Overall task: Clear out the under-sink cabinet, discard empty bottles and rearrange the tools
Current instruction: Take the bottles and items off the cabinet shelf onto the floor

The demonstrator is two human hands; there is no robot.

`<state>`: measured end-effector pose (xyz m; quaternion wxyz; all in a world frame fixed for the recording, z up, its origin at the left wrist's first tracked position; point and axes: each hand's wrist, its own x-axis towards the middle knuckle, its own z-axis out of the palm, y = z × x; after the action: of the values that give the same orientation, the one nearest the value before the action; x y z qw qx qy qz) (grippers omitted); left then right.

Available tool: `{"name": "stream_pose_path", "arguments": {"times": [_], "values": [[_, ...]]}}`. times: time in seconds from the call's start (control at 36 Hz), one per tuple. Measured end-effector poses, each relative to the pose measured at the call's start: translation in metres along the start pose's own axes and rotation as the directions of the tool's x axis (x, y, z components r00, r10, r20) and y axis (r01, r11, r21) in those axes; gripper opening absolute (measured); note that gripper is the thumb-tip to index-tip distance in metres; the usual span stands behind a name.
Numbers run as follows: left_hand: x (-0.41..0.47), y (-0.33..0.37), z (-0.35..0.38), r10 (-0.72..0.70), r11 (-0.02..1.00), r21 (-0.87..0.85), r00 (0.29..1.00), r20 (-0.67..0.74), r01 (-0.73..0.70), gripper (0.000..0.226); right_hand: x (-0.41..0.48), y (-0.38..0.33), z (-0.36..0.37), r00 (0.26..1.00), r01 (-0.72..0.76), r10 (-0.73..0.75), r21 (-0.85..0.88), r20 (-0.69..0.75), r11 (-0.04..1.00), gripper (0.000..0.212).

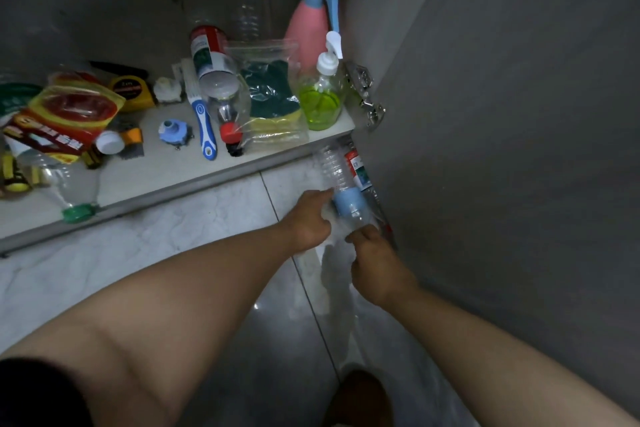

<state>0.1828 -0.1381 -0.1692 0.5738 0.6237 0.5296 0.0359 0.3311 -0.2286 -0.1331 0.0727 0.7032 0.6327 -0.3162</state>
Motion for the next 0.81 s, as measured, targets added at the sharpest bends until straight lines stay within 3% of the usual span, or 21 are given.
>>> {"name": "stream_pose_path", "arguments": {"times": [0.22,0.33,0.44,0.58,0.72,0.81], "values": [[-0.072,0.002,-0.084,0.036,0.898,0.435,0.996,0.081,-0.068,0.048,-0.006,-0.038,-0.029,0.985,0.165,-0.163,-0.024,0.059,0.986,0.034],[-0.116,0.008,-0.142,0.037,0.832,0.553,0.999,0.039,-0.052,0.042,-0.009,-0.074,-0.056,0.956,0.268,-0.256,-0.068,0.144,0.961,0.034],[-0.146,0.003,-0.188,0.060,0.835,0.550,0.995,-0.076,-0.009,0.036,-0.005,-0.114,-0.081,0.940,0.329,-0.310,-0.146,0.139,0.933,0.033],[-0.174,-0.029,-0.226,0.157,0.866,0.500,0.947,-0.278,0.003,0.026,0.016,-0.179,-0.100,0.931,0.366,-0.364,-0.115,0.034,0.924,0.039],[-0.188,-0.068,-0.255,0.250,0.858,0.513,0.838,-0.485,0.041,0.027,0.047,-0.236,-0.104,0.928,0.339,-0.348,-0.091,-0.131,0.937,0.043],[-0.192,-0.086,-0.271,0.233,0.902,0.426,0.748,-0.621,0.074,0.031,0.070,-0.261,-0.104,0.936,0.267,-0.291,-0.139,-0.196,0.954,0.039]]}}
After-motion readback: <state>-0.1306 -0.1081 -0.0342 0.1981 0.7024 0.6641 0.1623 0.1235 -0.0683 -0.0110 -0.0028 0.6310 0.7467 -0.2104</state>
